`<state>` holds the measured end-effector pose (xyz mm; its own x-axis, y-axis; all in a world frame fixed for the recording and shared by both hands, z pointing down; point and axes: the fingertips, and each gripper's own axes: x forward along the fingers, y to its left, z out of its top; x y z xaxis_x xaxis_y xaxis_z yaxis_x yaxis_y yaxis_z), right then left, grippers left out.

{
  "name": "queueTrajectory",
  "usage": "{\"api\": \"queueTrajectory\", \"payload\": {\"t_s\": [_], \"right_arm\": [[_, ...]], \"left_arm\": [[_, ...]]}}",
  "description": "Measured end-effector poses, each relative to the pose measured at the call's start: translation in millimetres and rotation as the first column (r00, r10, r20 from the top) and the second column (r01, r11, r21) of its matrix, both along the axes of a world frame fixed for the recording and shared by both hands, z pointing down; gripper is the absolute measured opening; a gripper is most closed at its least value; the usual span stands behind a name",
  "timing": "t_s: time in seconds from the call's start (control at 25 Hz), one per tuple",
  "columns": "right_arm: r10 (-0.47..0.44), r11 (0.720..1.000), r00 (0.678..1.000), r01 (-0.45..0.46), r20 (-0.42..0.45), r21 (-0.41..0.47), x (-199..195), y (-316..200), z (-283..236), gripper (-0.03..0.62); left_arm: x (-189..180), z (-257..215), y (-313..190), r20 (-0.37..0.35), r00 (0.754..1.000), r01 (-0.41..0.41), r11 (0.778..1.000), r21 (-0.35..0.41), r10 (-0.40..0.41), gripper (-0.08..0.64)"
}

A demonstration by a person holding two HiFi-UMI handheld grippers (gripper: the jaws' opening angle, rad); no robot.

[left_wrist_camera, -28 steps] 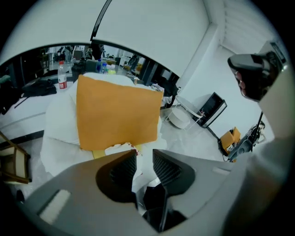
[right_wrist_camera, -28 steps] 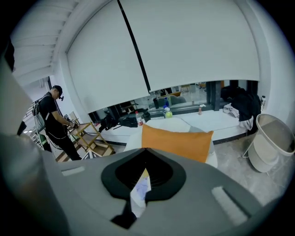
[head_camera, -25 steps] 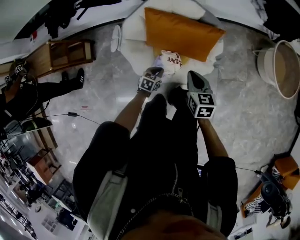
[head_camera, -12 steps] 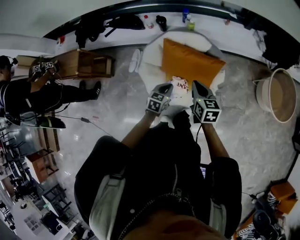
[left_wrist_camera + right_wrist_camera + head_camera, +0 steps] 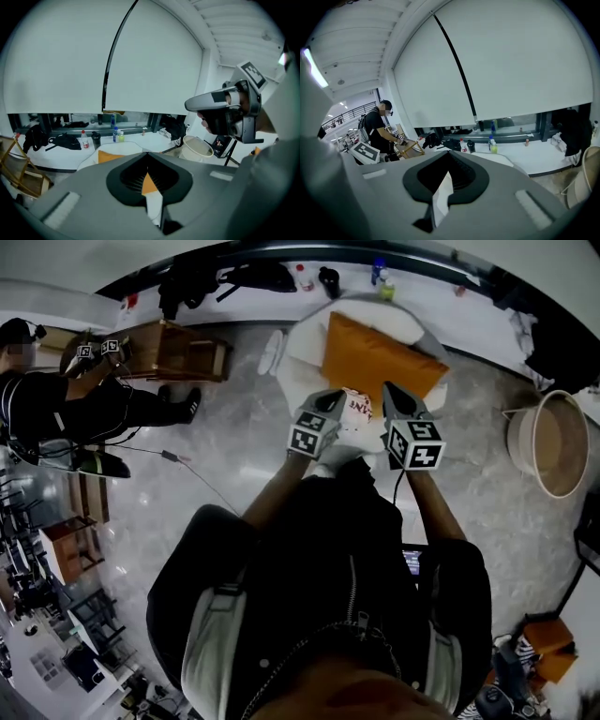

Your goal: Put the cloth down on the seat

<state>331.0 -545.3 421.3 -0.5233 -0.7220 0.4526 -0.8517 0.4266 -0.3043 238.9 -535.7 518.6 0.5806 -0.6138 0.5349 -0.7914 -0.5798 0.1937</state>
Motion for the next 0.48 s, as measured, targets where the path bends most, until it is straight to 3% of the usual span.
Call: {"api": "queueTrajectory", "payload": {"t_s": [0.48], "right_arm": [[-0.014,1.000,1.000,0.014,-0.005,0.013,4.4,-0.8,-16.8,0.002]], "left_arm": [[13.0,-15.2,-9.3,-0.052,0.999,-0.006,1.000,0.026,0.008,0.009]]}}
